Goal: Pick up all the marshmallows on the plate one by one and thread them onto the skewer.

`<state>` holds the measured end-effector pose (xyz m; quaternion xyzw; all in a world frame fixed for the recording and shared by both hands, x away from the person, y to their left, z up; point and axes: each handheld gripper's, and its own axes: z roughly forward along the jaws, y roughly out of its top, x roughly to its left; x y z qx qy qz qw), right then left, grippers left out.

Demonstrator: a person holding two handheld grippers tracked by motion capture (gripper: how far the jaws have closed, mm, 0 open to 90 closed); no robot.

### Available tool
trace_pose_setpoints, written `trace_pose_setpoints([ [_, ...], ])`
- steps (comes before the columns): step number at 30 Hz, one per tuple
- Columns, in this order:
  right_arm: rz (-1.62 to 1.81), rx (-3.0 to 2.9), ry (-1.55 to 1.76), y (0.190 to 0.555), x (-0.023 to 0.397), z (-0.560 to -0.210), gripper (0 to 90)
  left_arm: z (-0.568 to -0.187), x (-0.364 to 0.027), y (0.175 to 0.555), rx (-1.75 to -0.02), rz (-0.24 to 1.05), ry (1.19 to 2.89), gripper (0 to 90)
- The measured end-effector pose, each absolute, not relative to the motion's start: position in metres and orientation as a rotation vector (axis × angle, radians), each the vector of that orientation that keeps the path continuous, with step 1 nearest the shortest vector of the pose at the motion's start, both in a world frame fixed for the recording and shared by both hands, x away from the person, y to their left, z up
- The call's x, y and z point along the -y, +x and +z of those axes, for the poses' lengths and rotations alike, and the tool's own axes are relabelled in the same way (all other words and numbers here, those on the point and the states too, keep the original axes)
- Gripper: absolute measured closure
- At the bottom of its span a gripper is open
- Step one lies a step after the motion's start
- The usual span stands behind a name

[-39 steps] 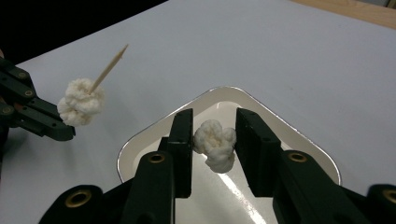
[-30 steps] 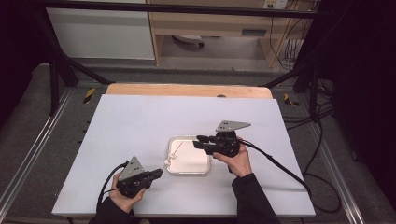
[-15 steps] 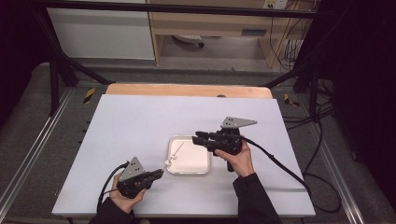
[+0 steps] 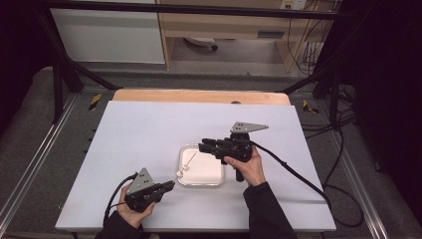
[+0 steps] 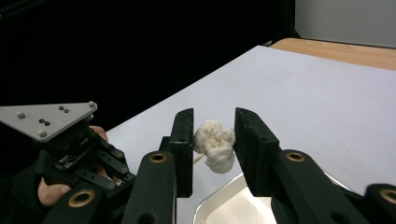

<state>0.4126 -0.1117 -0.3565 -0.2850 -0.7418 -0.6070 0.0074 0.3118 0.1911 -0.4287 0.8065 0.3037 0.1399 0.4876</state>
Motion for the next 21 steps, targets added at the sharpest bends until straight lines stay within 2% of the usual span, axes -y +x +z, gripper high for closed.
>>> trace_pose_setpoints([
  [21,-1.836,2.293,-0.858,0.414,0.102,-0.371,70.2,-0.430,-0.190,0.312,-0.726,0.338,1.973,88.7],
])
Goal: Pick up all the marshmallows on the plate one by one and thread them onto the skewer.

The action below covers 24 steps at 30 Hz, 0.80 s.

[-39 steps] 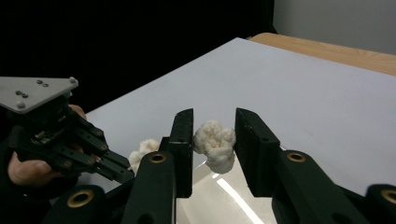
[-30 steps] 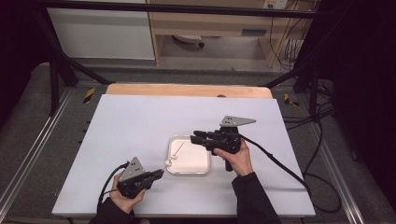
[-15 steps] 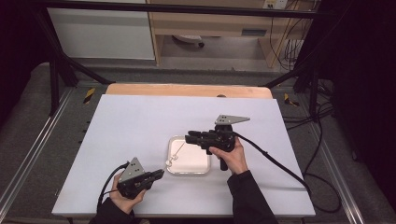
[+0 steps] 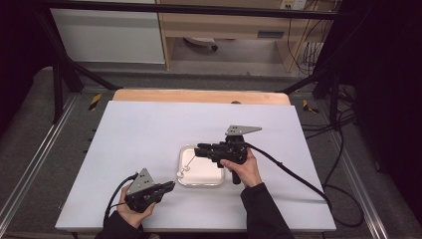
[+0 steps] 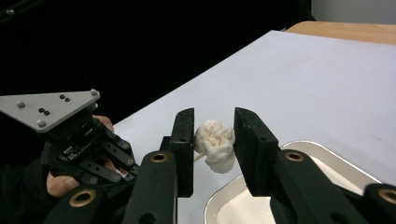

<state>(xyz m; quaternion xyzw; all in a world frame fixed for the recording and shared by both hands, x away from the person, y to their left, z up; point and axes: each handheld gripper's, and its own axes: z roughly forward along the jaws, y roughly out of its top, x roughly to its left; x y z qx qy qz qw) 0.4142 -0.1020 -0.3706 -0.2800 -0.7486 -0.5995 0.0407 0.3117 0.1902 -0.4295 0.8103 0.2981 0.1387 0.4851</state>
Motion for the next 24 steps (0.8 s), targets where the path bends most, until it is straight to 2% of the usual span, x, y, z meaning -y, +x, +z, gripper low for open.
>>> trace_pose_setpoints([
  [24,-1.952,2.146,-0.871,0.404,0.088,-0.385,77.0,-0.430,-0.194,0.311,-0.790,0.316,1.877,88.9],
])
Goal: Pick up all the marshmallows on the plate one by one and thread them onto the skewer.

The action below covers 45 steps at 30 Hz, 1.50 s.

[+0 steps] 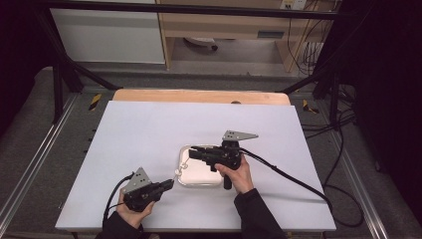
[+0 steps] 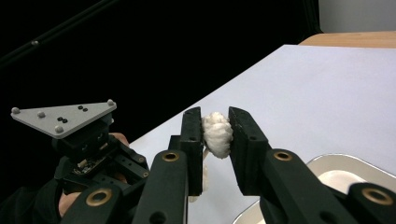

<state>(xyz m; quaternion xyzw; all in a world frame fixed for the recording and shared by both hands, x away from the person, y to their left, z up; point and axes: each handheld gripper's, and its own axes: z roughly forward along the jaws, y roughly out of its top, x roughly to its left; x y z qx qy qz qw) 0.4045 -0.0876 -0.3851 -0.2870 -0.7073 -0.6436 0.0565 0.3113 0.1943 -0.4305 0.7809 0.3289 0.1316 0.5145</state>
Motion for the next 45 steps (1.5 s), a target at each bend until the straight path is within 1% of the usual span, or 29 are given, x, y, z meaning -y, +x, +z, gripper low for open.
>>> trace_pose_setpoints([
  [17,-1.987,2.090,-0.862,0.399,0.079,-0.396,78.7,-0.432,-0.192,0.310,-0.790,0.322,1.871,88.9],
  [19,-1.969,2.098,-0.858,0.398,0.079,-0.398,78.8,-0.429,-0.192,0.310,-0.776,0.319,1.841,88.9],
  [21,-1.886,2.155,-0.824,0.396,0.072,-0.404,78.4,-0.425,-0.190,0.310,-0.766,0.344,1.845,88.9],
  [23,-1.881,2.176,-0.796,0.393,0.064,-0.409,78.3,-0.428,-0.188,0.311,-0.776,0.337,1.856,88.9],
  [28,-1.868,2.197,-0.796,0.394,0.062,-0.408,76.2,-0.429,-0.191,0.312,-0.779,0.335,1.850,88.8],
  [29,-1.866,2.205,-0.797,0.394,0.063,-0.407,74.5,-0.429,-0.191,0.312,-0.777,0.336,1.851,88.8],
  [33,-1.875,2.257,-0.820,0.393,0.067,-0.399,55.4,-0.430,-0.191,0.312,-0.784,0.340,1.853,88.8],
  [34,-1.874,2.279,-0.828,0.393,0.069,-0.397,51.9,-0.430,-0.192,0.312,-0.787,0.340,1.849,88.8],
  [36,-1.877,2.309,-0.839,0.392,0.072,-0.393,47.8,-0.430,-0.193,0.313,-0.788,0.338,1.850,88.8],
  [40,-1.864,2.383,-0.890,0.392,0.080,-0.390,34.4,-0.430,-0.194,0.313,-0.793,0.340,1.851,88.8],
  [45,-1.804,2.522,-0.967,0.391,0.093,-0.395,18.8,-0.430,-0.195,0.314,-0.804,0.334,1.859,88.7],
])
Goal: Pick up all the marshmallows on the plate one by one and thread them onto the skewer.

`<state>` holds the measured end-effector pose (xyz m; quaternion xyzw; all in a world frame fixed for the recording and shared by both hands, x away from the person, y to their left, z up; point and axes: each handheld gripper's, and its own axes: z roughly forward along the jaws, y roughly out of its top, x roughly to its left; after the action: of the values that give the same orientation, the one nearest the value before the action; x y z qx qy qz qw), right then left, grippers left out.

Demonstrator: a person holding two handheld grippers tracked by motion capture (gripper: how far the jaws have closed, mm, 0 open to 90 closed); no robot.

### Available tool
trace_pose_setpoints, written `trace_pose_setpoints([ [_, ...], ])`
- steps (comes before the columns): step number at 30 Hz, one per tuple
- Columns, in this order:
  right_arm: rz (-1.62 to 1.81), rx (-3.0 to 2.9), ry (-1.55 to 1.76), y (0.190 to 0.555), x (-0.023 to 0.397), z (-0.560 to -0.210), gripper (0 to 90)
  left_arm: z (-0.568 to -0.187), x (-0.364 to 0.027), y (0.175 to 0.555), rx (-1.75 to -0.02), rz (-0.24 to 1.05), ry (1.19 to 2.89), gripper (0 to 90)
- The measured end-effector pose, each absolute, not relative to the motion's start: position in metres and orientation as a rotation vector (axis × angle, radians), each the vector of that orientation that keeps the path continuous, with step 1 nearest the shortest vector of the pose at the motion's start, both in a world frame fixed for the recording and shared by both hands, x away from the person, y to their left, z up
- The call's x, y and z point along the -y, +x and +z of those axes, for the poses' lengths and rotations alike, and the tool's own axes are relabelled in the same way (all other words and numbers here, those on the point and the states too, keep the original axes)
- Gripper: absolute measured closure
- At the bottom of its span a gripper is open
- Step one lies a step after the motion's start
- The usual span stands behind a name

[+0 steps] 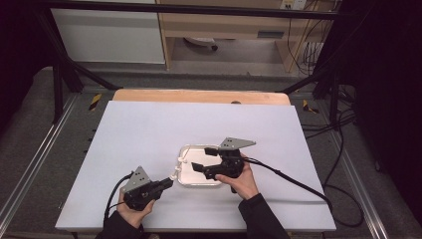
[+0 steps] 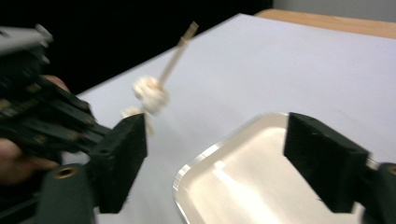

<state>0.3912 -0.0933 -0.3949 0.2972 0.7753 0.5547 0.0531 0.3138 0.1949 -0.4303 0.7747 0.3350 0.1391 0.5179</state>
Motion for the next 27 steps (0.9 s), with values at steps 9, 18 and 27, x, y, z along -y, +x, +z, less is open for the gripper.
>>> trace_pose_setpoints([
  [9,1.482,-2.387,0.955,0.391,0.119,-0.410,6.1,-0.430,-0.194,0.314,-0.807,0.320,1.880,88.7],
  [18,1.367,-2.422,0.978,0.386,0.150,-0.424,0.8,-0.429,-0.192,0.316,-0.810,0.306,1.906,88.6],
  [27,1.271,-2.476,0.974,0.379,0.184,-0.441,0.7,-0.426,-0.193,0.318,-0.811,0.299,1.925,88.6],
])
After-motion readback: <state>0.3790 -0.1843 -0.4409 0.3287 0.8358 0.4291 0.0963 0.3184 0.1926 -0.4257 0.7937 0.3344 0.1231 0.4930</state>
